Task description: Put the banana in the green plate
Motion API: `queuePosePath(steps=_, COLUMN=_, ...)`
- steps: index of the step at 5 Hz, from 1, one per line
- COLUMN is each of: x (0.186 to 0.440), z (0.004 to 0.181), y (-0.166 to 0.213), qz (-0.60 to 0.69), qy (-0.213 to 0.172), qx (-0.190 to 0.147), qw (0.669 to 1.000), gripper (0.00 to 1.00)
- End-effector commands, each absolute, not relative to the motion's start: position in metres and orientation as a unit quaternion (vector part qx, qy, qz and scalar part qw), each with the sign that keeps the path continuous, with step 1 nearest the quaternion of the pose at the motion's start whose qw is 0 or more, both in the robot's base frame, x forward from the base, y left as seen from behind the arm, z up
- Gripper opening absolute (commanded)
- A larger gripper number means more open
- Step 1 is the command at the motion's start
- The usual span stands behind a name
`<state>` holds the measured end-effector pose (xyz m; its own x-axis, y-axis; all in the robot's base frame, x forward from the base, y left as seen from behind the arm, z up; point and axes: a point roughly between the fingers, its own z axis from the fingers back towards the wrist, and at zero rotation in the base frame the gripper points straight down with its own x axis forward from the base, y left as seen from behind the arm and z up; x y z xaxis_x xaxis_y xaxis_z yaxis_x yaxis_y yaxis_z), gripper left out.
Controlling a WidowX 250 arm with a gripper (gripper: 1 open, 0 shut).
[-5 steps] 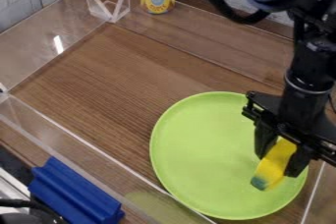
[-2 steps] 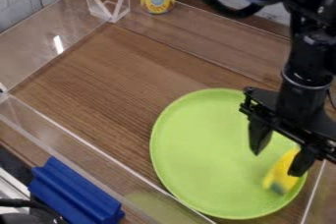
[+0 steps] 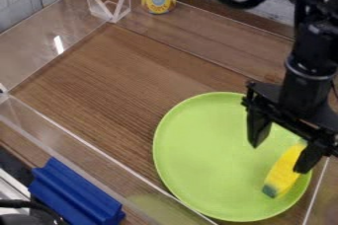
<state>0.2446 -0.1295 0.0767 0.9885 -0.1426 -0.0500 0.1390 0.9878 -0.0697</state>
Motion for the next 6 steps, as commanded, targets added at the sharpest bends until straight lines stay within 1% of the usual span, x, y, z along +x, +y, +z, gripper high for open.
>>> queuePosePath(steps=1, x=0.26, z=0.112, y=-0.123, qz=-0.073, qy=-0.016, qx=-0.046, qw=0.996, gripper=1.0)
queuePosePath(steps=2, x=0.263, z=0.119, y=-0.112, qz=-0.064, qy=-0.016, qx=-0.044, qw=0.997, gripper=1.0)
queuePosePath(steps=3, x=0.264, z=0.121, y=-0.114, qz=-0.059, qy=-0.018, qx=-0.045, qw=0.997, gripper=1.0)
queuePosePath(steps=6, x=0.26, z=0.116, y=-0.124, qz=-0.055, qy=-0.016, qx=-0.048, qw=0.997, gripper=1.0)
